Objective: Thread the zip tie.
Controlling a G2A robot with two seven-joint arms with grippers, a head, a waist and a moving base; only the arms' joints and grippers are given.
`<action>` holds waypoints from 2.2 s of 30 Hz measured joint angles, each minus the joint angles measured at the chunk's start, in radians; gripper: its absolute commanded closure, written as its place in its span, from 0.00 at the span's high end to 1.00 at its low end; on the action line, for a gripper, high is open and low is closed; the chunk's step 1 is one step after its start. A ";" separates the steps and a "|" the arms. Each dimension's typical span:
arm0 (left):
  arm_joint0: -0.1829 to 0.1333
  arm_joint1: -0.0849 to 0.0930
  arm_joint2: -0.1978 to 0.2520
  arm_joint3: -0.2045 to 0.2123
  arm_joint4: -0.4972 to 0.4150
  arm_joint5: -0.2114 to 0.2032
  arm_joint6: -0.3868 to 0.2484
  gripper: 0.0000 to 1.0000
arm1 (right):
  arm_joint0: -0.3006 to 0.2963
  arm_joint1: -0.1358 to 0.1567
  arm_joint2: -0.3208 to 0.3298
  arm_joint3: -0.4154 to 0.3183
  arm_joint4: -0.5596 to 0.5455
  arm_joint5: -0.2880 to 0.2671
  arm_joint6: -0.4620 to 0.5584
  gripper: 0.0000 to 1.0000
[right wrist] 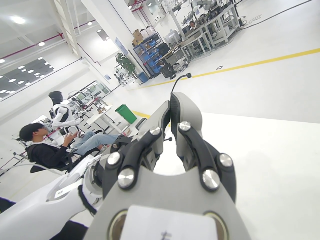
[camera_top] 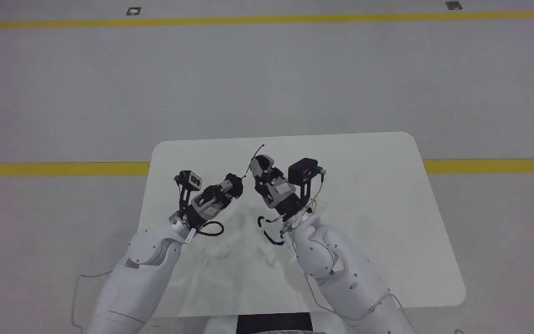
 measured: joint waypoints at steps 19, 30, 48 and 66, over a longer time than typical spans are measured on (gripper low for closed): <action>0.000 0.000 0.000 0.000 0.000 0.000 0.000 0.00 | -0.006 0.000 0.005 -0.004 -0.007 -0.005 0.014 0.00; 0.000 0.000 0.000 0.000 0.000 0.000 0.000 0.00 | -0.006 -0.001 0.009 -0.006 -0.005 -0.009 0.010 0.00; 0.000 0.000 0.000 0.000 0.000 0.000 0.000 0.00 | -0.019 0.000 0.012 -0.023 -0.006 -0.018 0.012 0.00; 0.000 0.000 0.000 0.000 0.000 0.000 0.000 0.00 | -0.012 -0.004 0.007 -0.005 -0.012 -0.011 0.011 0.00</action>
